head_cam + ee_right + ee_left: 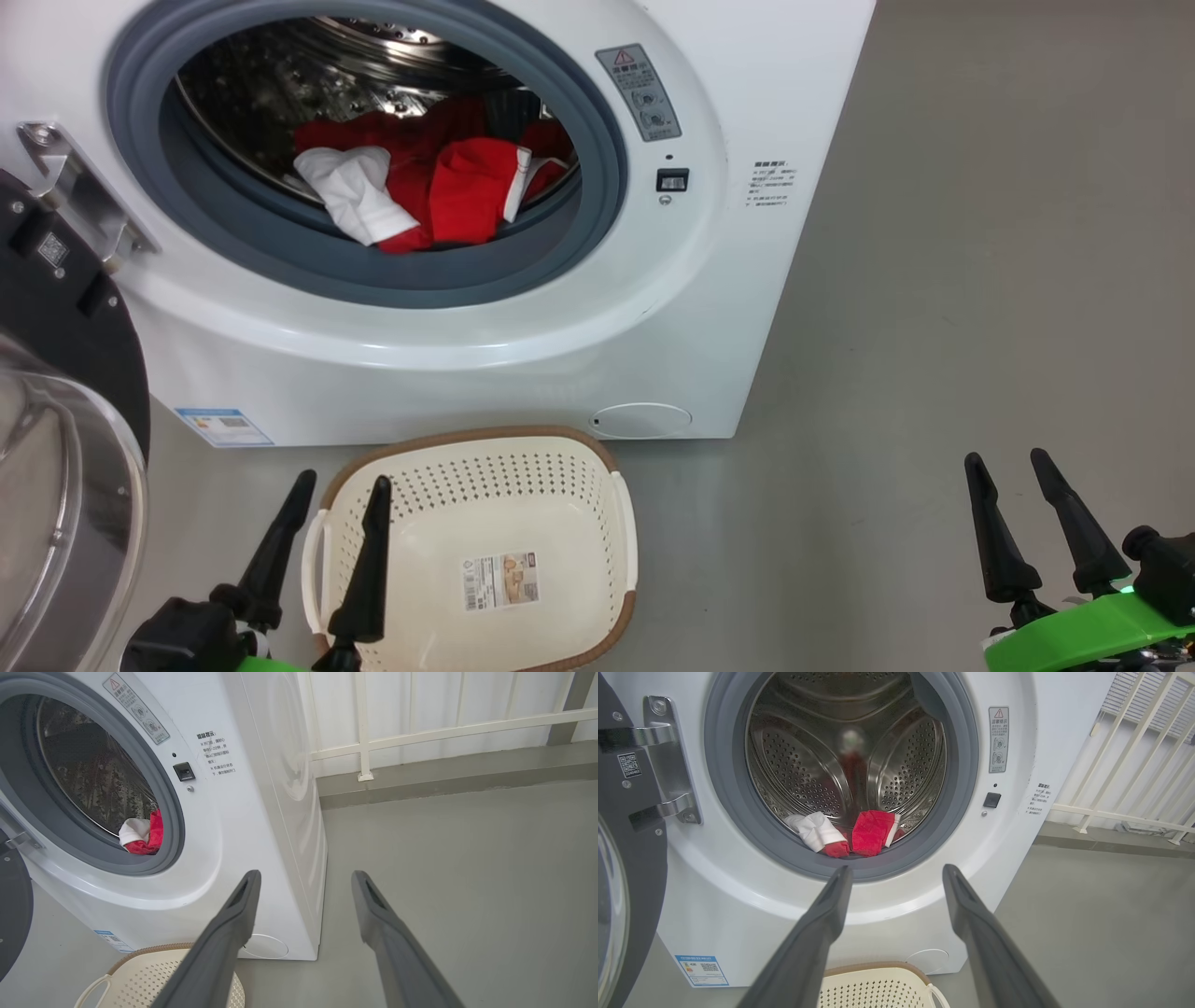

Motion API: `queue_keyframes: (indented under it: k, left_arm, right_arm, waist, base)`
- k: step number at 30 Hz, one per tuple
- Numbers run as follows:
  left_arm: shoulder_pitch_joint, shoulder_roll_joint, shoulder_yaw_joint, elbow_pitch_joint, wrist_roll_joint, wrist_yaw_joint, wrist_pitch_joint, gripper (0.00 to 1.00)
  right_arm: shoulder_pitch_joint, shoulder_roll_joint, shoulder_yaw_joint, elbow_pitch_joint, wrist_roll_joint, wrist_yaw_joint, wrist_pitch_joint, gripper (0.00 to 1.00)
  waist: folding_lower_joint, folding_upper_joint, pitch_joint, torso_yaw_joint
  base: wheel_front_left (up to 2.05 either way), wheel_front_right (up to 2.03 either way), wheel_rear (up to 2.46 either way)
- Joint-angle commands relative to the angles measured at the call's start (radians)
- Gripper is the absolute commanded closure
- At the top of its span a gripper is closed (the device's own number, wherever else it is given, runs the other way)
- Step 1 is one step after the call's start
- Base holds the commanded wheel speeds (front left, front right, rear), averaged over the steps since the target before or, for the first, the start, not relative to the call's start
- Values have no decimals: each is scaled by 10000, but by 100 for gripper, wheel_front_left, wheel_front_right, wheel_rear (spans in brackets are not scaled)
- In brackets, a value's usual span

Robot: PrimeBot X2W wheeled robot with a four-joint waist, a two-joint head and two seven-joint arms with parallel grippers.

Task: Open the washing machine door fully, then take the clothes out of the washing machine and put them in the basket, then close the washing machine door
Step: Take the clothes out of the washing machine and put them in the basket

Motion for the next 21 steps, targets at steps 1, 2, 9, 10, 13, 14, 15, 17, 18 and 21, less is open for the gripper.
queue_keyframes:
  k: [1, 2, 9, 10, 13, 14, 15, 17, 18, 21]
  left_arm:
    - [-148, 109, 333, -172, 109, 8, -49, 0]
    - [-158, 105, 354, -128, 152, 8, -49, 0]
    - [-360, -29, 330, 356, 287, 8, -49, 0]
    - [-417, 2, 263, 603, 338, 8, -49, 0]
    - [-679, 21, 251, 1024, 403, 8, -49, 0]
    - [-851, 21, 263, 1237, 426, 8, -49, 0]
    - [-1054, 31, 257, 1428, 475, 8, -49, 0]
    - [-1519, 29, 240, 1747, 566, 8, -49, 0]
    - [-1783, 31, 224, 1957, 635, 8, -49, 0]
    - [-2735, 7, 232, 2718, 875, 8, -49, 0]
  right_arm:
    - [-237, -189, 231, -231, -18, 63, -65, 0]
    - [-245, -190, 231, -237, -16, 63, -65, 0]
    - [-378, -164, 269, -249, -7, 63, -65, 0]
    - [-407, -154, 287, -253, -7, 63, -65, 0]
    - [-486, -147, 330, -258, 0, 63, -65, 0]
    - [-536, -145, 357, -259, 5, 63, -65, 0]
    - [-585, -141, 380, -263, 10, 63, -65, 0]
    - [-682, -125, 422, -280, 16, 63, -65, 0]
    - [-733, -115, 439, -286, 18, 63, -65, 0]
    - [-890, -80, 482, -306, 22, 63, -65, 0]
  waist:
    - [0, 0, 28, 4]
    - [0, 0, 48, 7]
    - [0, 0, 265, -60]
    - [0, 0, 322, -88]
    - [0, 0, 450, -153]
    - [0, 0, 526, -197]
    - [0, 0, 598, -244]
    - [0, 0, 785, -341]
    - [0, 0, 887, -388]
    - [0, 0, 1225, -538]
  base:
    - [0, 0, 0]
    - [0, 0, 0]
    - [0, 0, 0]
    - [0, 0, 0]
    - [0, 0, 0]
    - [0, 0, 0]
    - [0, 0, 0]
    - [0, 0, 0]
    - [0, 0, 0]
    - [0, 0, 0]
